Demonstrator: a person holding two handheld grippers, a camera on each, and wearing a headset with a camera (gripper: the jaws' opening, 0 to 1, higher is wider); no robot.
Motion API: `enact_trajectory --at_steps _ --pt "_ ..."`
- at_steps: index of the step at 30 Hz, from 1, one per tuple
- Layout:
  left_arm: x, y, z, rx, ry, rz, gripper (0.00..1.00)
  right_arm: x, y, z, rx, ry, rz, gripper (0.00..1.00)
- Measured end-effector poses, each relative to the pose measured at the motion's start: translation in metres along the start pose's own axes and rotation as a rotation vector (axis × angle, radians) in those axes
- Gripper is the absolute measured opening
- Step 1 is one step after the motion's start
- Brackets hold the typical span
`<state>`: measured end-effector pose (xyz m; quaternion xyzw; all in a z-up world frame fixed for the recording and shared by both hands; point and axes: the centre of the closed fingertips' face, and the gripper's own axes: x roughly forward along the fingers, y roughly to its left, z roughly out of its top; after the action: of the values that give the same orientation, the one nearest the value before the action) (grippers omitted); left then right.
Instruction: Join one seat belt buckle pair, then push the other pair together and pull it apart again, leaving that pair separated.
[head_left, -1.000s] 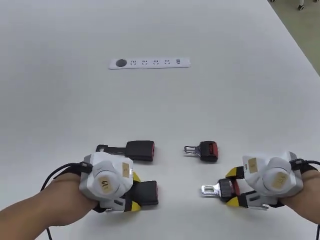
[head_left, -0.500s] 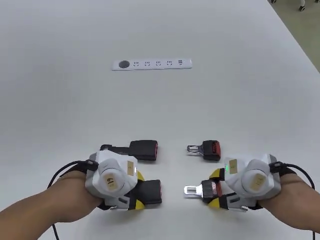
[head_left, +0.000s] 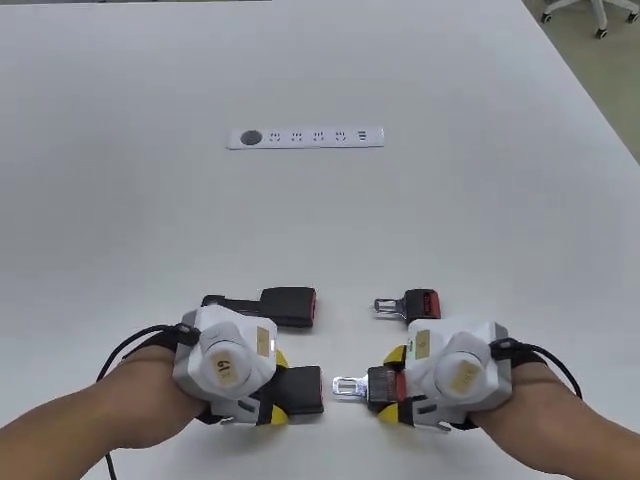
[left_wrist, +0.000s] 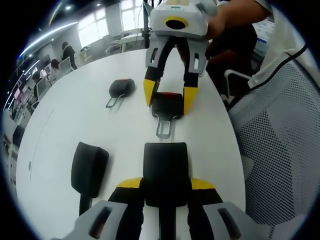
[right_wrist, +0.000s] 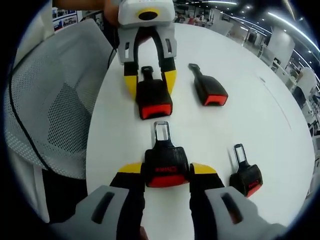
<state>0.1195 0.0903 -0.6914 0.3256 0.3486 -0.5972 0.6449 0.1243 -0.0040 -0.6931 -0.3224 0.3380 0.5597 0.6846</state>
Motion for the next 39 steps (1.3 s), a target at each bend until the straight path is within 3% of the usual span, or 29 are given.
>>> enact_trajectory --at_steps 19,28,39 --pt "0.001 0.001 -0.001 -0.003 0.003 -0.003 0.34 0.006 0.003 0.010 -0.030 0.028 0.000 0.33" --pt "0.000 0.000 0.000 0.003 -0.006 -0.004 0.34 0.010 0.007 0.021 -0.037 0.000 0.021 0.33" --pt "0.000 0.000 0.001 0.000 -0.013 -0.022 0.33 0.013 0.006 0.021 -0.037 -0.027 0.031 0.32"
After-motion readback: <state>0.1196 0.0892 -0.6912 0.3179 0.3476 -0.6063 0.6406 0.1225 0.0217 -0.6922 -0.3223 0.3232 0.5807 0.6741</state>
